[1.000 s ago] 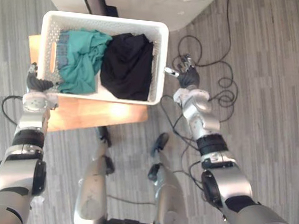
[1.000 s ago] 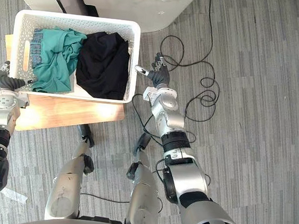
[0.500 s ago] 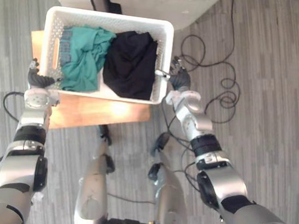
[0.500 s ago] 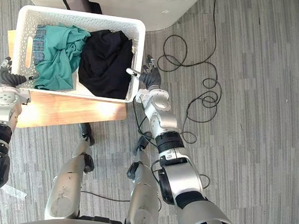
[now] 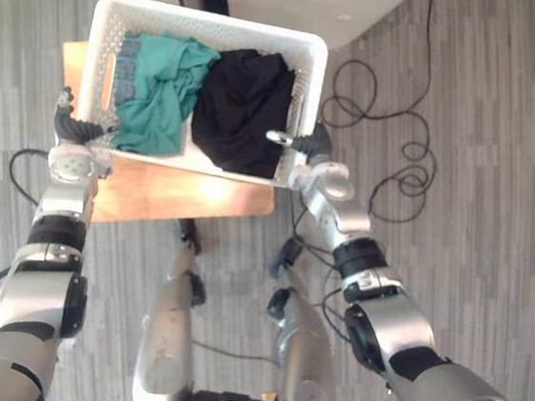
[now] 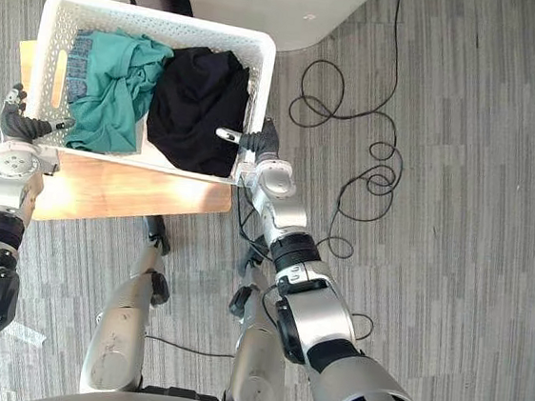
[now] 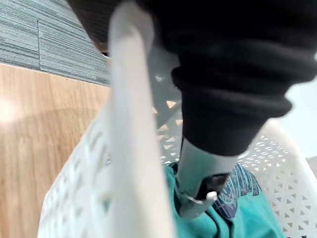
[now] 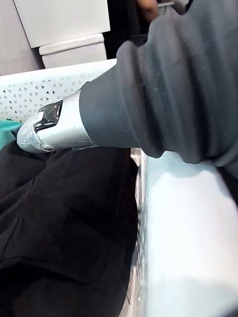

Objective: Pick up the laundry basket with both hands and put the clothes into the washing machine.

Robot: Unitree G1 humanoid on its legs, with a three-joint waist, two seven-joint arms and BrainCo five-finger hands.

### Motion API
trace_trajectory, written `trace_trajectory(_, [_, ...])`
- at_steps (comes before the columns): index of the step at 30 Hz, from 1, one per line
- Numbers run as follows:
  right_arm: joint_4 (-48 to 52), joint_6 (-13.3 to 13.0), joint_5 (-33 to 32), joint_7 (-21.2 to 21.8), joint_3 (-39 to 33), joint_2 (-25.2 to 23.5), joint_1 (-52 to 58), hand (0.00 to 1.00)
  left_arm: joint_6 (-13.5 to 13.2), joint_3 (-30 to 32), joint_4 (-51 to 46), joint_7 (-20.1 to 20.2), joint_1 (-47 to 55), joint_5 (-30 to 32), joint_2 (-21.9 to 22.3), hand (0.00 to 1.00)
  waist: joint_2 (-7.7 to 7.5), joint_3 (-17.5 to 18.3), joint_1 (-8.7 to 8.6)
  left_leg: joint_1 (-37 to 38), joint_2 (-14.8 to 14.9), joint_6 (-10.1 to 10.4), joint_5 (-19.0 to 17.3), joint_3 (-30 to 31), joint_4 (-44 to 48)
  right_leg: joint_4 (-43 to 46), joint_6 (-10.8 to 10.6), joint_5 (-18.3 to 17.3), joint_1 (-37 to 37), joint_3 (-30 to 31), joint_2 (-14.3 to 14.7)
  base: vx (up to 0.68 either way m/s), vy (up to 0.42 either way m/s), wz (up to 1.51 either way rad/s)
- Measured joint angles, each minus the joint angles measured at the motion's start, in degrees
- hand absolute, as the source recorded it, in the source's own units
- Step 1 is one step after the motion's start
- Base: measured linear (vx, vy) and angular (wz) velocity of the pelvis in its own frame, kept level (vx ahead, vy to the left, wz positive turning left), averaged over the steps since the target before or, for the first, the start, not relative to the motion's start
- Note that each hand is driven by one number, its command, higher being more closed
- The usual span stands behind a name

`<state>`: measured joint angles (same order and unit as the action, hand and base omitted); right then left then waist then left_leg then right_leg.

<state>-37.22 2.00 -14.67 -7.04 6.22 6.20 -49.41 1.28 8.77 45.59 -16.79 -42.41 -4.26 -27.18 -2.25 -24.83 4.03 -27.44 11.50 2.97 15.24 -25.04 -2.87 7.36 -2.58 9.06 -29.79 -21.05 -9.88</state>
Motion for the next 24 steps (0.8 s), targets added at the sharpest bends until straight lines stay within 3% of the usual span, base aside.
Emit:
trace_trajectory(5, [-0.23, 1.86, 3.75, -1.80, -1.66, 0.36, -0.54, 1.00, 0.67, -0.56, 0.01, -0.03, -1.68, 0.08, 0.26, 1.00, -0.29, -0.22, -0.39, 0.07, 0.00, -0.10, 0.08, 0.07, 0.18, 1.19, 0.07, -0.59, -0.12, -0.15, -0.30, 0.00, -0.009, 0.02])
trace_trajectory(17, [-4.63, 2.48, 3.46, -1.88, -5.80, 1.18, -0.66, 1.00, 4.02, -5.08, 3.01, 0.33, -7.48, 1.12, 1.88, 1.00, -0.51, -0.40, -1.01, 2.67, 0.03, -0.03, -0.07, -1.46, 0.27, 3.35, 0.18, -1.38, 0.56, 0.76, -0.92, 0.01, -0.033, -0.04])
trace_trajectory(24, [-4.11, 3.31, 1.24, -1.91, -6.43, 1.90, 3.34, 1.00, 4.91, -8.42, 3.37, 0.32, -7.20, 1.16, 3.39, 1.00, 0.19, -0.83, -1.18, 6.00, -0.12, 0.31, -0.34, -0.93, -0.22, 6.16, 0.16, -3.85, 2.89, 0.28, -1.72, 0.02, -0.064, 0.04])
